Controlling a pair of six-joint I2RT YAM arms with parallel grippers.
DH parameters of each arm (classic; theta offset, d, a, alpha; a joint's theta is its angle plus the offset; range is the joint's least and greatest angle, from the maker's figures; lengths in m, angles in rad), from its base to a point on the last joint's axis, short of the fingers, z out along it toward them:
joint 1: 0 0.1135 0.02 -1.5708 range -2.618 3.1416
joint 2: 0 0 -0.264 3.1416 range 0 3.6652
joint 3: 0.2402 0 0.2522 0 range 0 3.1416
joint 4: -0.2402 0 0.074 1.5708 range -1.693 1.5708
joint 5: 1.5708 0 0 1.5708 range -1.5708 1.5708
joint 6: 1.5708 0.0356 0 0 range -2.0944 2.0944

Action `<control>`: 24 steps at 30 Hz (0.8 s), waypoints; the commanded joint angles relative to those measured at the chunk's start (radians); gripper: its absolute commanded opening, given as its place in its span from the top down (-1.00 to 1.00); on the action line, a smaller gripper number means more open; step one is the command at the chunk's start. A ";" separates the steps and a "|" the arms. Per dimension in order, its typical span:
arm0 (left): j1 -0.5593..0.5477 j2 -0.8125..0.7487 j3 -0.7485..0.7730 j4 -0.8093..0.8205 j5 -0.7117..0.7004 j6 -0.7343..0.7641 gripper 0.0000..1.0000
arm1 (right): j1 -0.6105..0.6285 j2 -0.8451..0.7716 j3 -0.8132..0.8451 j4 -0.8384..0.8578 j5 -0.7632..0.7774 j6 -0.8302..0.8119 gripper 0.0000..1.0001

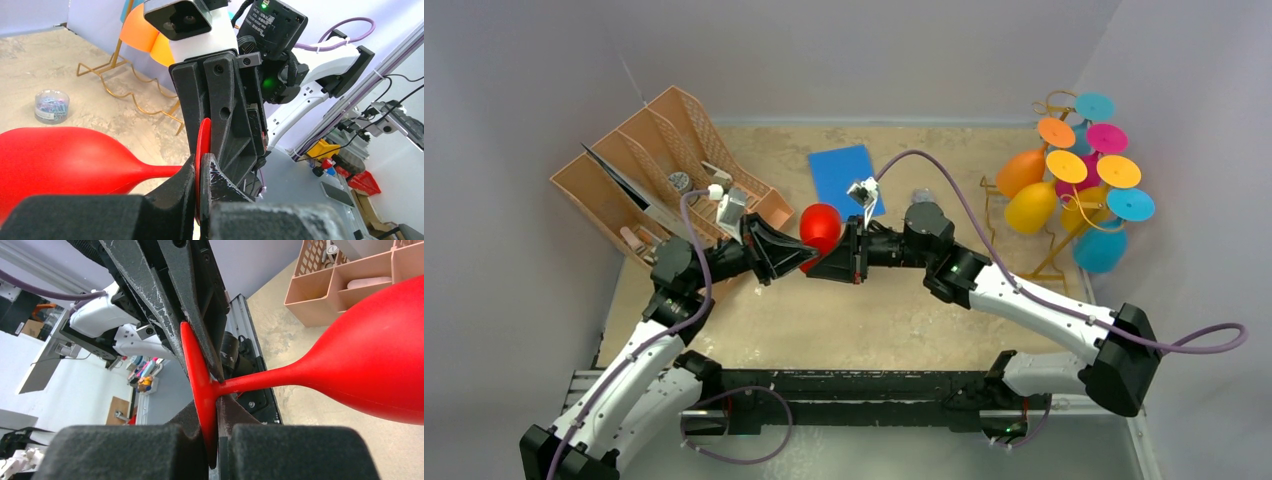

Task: Take the wine glass off the wine glass rack
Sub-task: Place the wine glass at the center of the board.

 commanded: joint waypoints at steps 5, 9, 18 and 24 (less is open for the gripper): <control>-0.002 -0.007 0.143 -0.278 0.038 0.107 0.44 | 0.004 -0.035 -0.060 0.139 -0.009 -0.133 1.00; -0.002 0.026 0.316 -0.587 -0.010 0.238 0.13 | 0.004 -0.033 -0.057 0.145 -0.075 -0.235 1.00; -0.002 0.092 0.625 -1.203 -0.396 0.384 -0.34 | 0.010 -0.049 0.032 -0.127 -0.192 -0.535 1.00; -0.001 0.135 0.700 -1.289 -0.432 0.371 -0.37 | 0.095 -0.049 0.122 -0.654 -0.164 -1.221 1.00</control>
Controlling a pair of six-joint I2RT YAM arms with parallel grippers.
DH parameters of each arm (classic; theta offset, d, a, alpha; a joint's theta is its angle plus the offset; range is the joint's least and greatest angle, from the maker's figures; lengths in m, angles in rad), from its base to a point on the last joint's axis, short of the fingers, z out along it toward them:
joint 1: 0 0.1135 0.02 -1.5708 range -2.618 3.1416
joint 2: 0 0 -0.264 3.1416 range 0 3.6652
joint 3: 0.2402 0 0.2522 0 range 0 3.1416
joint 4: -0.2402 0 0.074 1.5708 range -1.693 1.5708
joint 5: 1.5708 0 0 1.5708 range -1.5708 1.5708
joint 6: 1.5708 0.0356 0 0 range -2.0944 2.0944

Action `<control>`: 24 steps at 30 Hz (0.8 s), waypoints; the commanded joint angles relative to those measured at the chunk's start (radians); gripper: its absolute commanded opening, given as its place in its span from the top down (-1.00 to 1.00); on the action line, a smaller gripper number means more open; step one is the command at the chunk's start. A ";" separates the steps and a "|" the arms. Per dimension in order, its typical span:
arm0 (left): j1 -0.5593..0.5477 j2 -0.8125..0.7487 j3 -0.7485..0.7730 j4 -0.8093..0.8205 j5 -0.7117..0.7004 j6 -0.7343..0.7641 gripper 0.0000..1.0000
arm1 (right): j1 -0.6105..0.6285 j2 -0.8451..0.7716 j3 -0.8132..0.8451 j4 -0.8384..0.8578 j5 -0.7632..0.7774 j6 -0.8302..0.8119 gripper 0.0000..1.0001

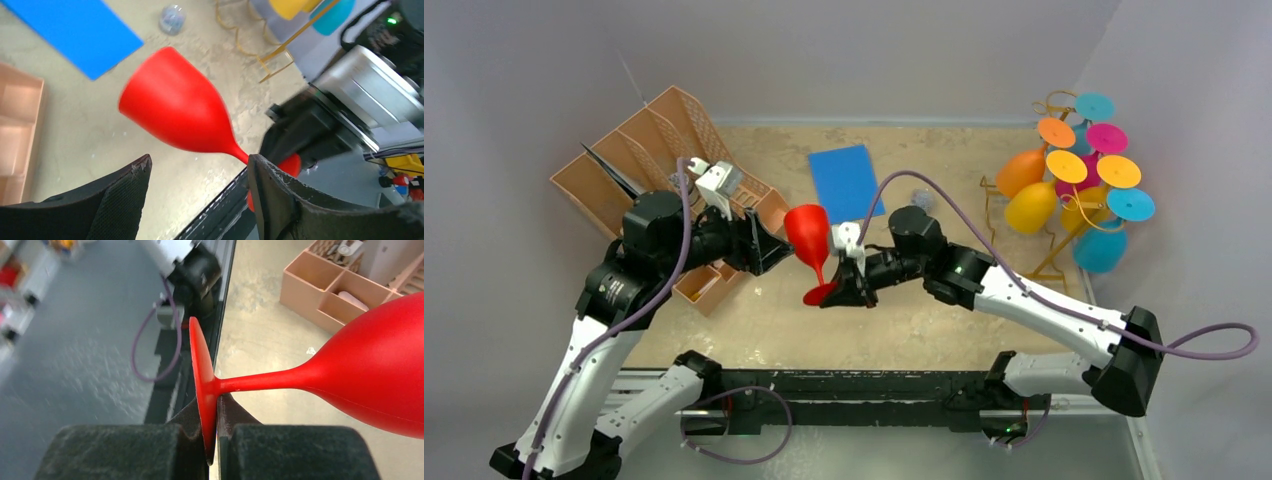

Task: Take the wine glass off the wine glass rack
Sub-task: Place the wine glass at the center of the board.

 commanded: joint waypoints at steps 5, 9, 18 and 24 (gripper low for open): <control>0.000 0.144 0.183 -0.206 -0.003 0.058 -0.39 | 0.089 -0.120 -0.158 -0.228 0.053 -0.661 1.00; 0.000 0.187 0.223 -0.225 0.021 0.080 -0.39 | 0.095 -0.200 -0.278 -0.119 0.069 -0.705 1.00; 0.001 0.297 0.151 -0.138 0.524 0.139 -0.41 | 0.095 -0.234 -0.300 -0.120 0.019 -0.738 1.00; 0.001 0.319 0.124 -0.160 0.563 0.177 -0.40 | 0.096 -0.226 -0.285 -0.097 -0.039 -0.741 1.00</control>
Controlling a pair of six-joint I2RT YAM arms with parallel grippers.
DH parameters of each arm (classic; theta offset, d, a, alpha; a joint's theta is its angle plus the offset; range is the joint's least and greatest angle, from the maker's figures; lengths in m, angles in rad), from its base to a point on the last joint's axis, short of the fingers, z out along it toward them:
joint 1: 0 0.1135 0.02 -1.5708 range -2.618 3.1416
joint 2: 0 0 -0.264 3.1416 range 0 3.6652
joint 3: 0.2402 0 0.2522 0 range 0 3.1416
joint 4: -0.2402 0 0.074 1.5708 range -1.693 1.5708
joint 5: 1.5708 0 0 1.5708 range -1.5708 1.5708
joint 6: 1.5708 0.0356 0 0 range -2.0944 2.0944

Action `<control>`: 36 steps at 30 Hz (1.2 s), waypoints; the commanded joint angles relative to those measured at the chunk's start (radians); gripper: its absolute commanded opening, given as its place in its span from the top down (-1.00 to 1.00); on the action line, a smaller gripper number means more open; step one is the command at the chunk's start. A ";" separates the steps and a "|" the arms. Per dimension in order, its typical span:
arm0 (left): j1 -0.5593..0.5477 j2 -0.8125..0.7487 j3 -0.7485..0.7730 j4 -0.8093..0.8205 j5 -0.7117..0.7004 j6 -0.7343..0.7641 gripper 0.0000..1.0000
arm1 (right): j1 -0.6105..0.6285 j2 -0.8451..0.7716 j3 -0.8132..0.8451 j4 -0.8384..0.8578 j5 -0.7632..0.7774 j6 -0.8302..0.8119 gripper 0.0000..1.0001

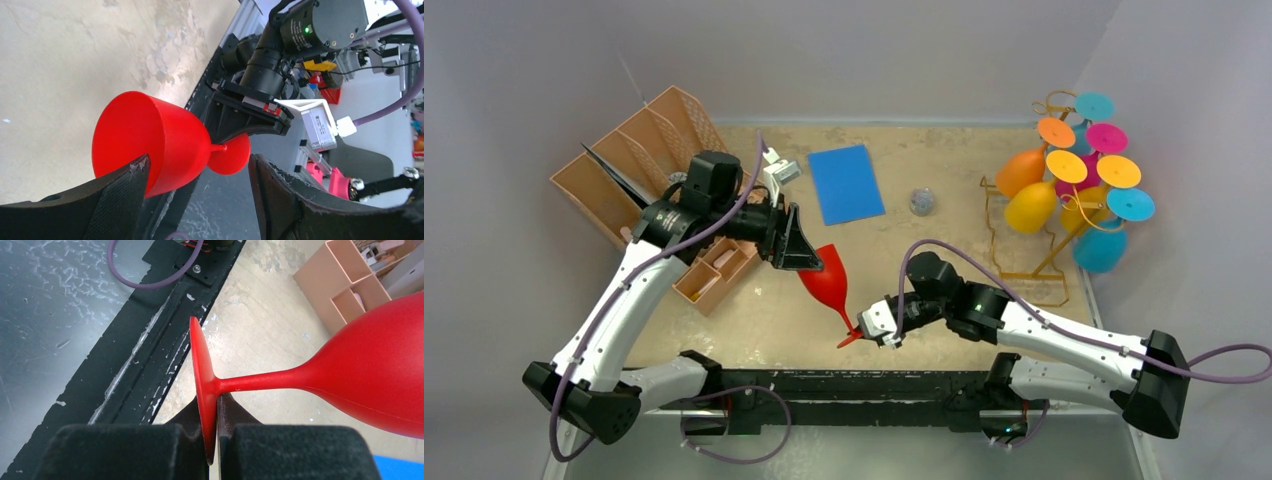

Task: Take the wine glass off the wine glass rack
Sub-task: Place the wine glass at the center of the board.

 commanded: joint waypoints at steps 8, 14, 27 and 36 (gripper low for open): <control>0.000 -0.012 0.011 -0.066 0.214 0.096 -0.16 | 0.004 0.072 0.116 -0.027 -0.104 -0.035 1.00; 0.000 0.050 -0.042 -0.101 0.304 0.179 0.04 | 0.007 0.077 -0.008 0.211 -0.070 0.060 1.00; -0.001 -0.046 -0.120 -0.010 0.279 0.108 1.00 | 0.009 0.123 0.058 0.029 -0.001 0.002 1.00; -0.001 -0.096 -0.147 -0.001 0.212 0.102 1.00 | 0.011 0.105 0.032 0.139 -0.050 0.143 0.35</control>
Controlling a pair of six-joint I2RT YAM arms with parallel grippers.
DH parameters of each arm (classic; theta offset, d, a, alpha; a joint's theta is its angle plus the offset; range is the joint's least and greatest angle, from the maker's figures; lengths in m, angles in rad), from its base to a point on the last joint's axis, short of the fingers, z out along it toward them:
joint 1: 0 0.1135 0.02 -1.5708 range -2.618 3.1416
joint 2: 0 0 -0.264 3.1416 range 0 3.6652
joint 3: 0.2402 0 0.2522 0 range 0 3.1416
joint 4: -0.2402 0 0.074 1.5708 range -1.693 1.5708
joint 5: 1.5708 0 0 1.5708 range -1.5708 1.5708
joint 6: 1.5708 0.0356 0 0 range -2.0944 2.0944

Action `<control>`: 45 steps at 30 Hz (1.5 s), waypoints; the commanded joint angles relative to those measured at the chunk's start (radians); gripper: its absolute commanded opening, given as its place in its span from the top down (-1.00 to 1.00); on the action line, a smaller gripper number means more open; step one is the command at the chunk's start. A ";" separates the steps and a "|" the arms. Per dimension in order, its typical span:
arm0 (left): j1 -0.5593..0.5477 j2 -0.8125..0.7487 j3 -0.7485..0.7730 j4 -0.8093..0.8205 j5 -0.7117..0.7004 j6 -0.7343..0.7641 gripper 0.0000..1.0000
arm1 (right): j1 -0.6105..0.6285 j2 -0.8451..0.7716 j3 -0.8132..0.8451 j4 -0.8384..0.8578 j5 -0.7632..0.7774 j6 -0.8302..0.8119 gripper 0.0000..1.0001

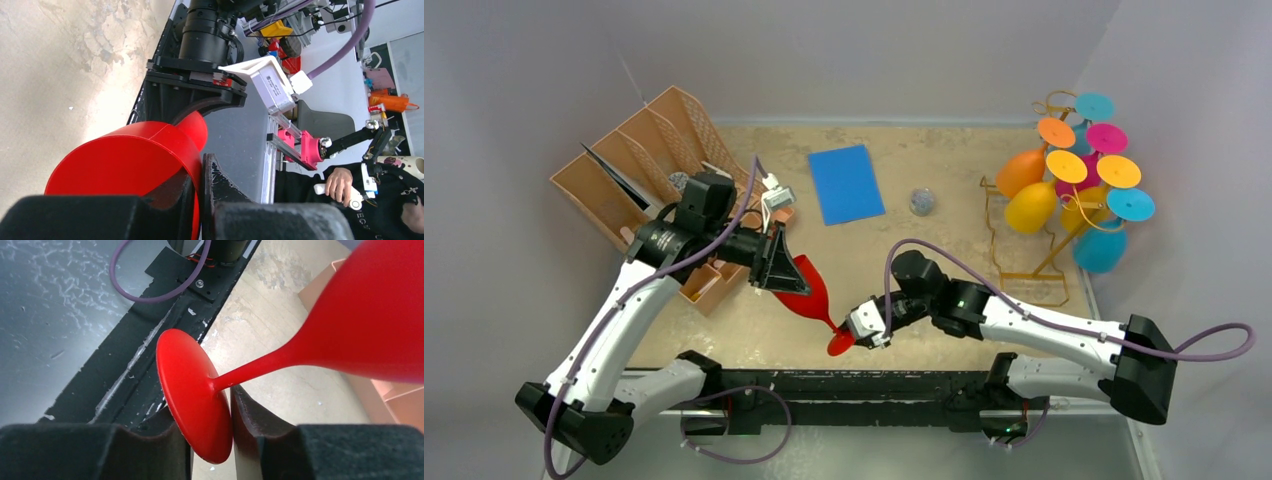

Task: Take the wine glass off the wine glass rack
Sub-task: Place the wine glass at the center of the board.

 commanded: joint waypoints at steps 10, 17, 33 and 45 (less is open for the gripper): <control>-0.013 0.004 0.041 -0.077 -0.329 0.070 1.00 | -0.007 -0.084 -0.015 0.004 0.017 0.233 -0.36; -0.013 0.008 -0.009 -0.060 -0.710 -0.002 1.00 | -0.008 -0.055 0.047 -0.049 0.167 0.359 -0.57; -0.109 0.124 -0.091 0.276 -0.993 -0.061 1.00 | -0.009 0.045 0.289 -0.327 1.055 0.818 -0.82; -0.143 0.365 -0.013 0.380 -1.209 0.059 1.00 | -0.025 0.122 0.391 -0.487 1.312 1.146 -0.98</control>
